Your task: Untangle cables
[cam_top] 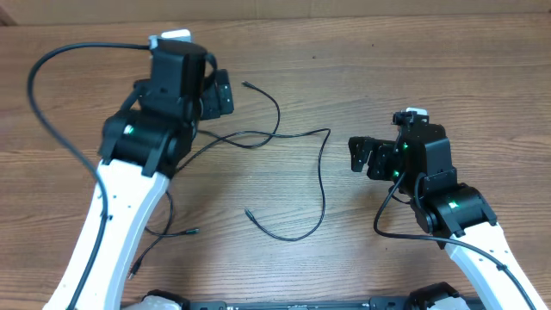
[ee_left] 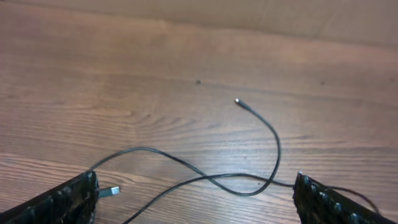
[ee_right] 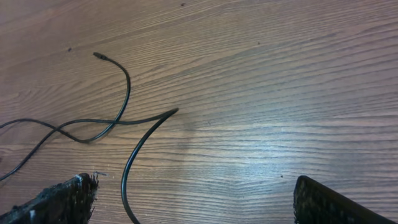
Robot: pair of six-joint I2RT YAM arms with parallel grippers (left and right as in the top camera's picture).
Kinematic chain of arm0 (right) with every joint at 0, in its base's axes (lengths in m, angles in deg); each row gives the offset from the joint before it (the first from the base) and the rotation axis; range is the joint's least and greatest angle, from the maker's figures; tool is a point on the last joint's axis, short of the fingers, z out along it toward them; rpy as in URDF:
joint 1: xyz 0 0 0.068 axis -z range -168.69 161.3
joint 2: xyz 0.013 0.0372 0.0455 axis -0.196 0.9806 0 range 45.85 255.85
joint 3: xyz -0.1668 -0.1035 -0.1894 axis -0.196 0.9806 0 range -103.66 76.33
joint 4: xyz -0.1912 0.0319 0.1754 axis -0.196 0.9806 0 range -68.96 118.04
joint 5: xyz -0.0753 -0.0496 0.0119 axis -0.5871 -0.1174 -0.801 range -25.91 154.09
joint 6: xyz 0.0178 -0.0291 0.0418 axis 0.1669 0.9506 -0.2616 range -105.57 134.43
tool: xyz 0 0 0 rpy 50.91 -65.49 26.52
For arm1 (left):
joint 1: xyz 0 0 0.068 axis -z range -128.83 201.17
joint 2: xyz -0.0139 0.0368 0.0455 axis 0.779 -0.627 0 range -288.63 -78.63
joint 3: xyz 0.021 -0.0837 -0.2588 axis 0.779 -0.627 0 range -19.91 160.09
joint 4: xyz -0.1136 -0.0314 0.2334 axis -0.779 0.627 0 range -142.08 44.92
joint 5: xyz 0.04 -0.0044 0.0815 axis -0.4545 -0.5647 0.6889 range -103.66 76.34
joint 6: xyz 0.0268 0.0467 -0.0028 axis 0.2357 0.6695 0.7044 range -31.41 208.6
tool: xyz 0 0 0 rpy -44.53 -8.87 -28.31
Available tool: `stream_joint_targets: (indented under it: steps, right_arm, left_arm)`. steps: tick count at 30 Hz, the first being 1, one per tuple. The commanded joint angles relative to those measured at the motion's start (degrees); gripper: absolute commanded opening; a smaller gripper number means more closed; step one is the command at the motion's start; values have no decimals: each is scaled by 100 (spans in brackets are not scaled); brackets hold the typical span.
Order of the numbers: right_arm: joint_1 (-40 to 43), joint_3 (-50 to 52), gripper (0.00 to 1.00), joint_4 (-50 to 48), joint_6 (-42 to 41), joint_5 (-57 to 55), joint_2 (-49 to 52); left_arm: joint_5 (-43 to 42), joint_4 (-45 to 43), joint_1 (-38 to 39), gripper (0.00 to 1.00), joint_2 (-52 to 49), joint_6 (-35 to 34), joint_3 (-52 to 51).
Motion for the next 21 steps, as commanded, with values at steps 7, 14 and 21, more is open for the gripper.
stream_joint_targets:
  steps: [7,14,21]
  right_arm:
    - [20,-133,100,-57,24,33,9]
    - [20,-133,100,59,22,35,7]
    - [22,-133,100,90,9,31,7]
  left_arm:
    - [-90,4,-57,100,-986,-13,125]
    - [-188,-17,-199,99,-1893,-13,114]
    - [-190,-17,-256,100,-2017,-13,103]
